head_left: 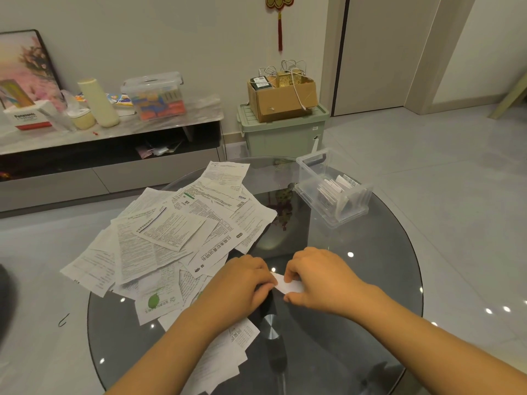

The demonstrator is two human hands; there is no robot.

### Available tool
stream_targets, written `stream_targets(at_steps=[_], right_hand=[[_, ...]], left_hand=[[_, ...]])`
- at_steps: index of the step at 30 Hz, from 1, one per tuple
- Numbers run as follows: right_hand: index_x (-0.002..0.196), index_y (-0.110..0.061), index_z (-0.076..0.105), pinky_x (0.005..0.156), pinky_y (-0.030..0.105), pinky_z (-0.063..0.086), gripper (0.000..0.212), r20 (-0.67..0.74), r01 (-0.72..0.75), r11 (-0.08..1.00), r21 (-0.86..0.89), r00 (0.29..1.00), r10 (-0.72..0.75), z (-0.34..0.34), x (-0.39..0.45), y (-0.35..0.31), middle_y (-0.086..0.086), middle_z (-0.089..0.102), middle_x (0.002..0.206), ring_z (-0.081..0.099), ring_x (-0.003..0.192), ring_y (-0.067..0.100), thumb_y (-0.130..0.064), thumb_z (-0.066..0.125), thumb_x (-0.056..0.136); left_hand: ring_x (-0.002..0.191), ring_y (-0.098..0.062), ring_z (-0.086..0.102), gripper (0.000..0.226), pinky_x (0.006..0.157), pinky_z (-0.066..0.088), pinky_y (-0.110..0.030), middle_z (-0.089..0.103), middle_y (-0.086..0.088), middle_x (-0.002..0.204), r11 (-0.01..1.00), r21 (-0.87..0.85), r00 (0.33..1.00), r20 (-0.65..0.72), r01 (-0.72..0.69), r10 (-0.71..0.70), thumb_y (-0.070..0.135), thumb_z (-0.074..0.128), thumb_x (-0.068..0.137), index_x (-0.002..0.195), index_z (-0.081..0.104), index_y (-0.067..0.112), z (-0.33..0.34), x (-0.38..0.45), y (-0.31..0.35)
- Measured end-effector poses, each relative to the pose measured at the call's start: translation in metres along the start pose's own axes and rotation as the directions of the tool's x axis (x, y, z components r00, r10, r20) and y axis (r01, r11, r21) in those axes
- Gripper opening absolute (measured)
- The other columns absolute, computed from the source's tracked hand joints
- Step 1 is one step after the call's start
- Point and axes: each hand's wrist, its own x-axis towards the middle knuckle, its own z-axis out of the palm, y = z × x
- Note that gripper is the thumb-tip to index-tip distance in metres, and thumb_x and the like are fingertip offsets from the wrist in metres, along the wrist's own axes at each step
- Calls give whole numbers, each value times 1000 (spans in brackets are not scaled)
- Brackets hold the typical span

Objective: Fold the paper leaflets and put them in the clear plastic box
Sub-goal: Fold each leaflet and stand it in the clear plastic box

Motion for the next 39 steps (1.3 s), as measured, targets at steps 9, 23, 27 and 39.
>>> stream_targets(at_steps=[9, 23, 27, 39], right_hand=[[98, -26, 70, 71, 27, 39, 23, -211, -45, 992, 119, 975, 70, -14, 1, 10, -4, 65, 92, 51, 92, 15, -32, 49, 91], [98, -17, 72, 74, 23, 43, 19, -240, -165, 945, 284, 942, 236, -62, 3, 46, -1, 69, 95, 60, 89, 16, -22, 55, 92], [95, -18, 73, 77, 29, 46, 18, -284, -225, 948, 226, 916, 285, -80, 9, 67, 3, 70, 92, 57, 86, 15, -23, 56, 91], [94, -11, 70, 74, 37, 52, 17, -494, -458, 837, 298, 677, 546, -108, 37, 140, 7, 70, 89, 62, 84, 26, -18, 56, 90]], left_hand=[[83, -1, 55, 9, 74, 46, -21, 62, 16, 87, 954, -228, 957, -170, 195, -236, 26, 56, 91, 91, 65, 28, -6, 9, 15], [80, -4, 59, 15, 76, 47, -17, 69, 12, 87, 926, -313, 944, -179, 211, -276, 16, 62, 88, 88, 73, 26, -51, 80, 39], [80, -9, 64, 15, 80, 52, -29, 71, 7, 88, 916, -366, 945, -207, 164, -252, 16, 62, 87, 88, 72, 26, -55, 112, 43], [122, -14, 40, 49, 103, 11, -31, 57, 4, 126, 998, 50, 998, -48, -42, 44, 28, 28, 85, 121, 60, 20, -34, 204, 57]])
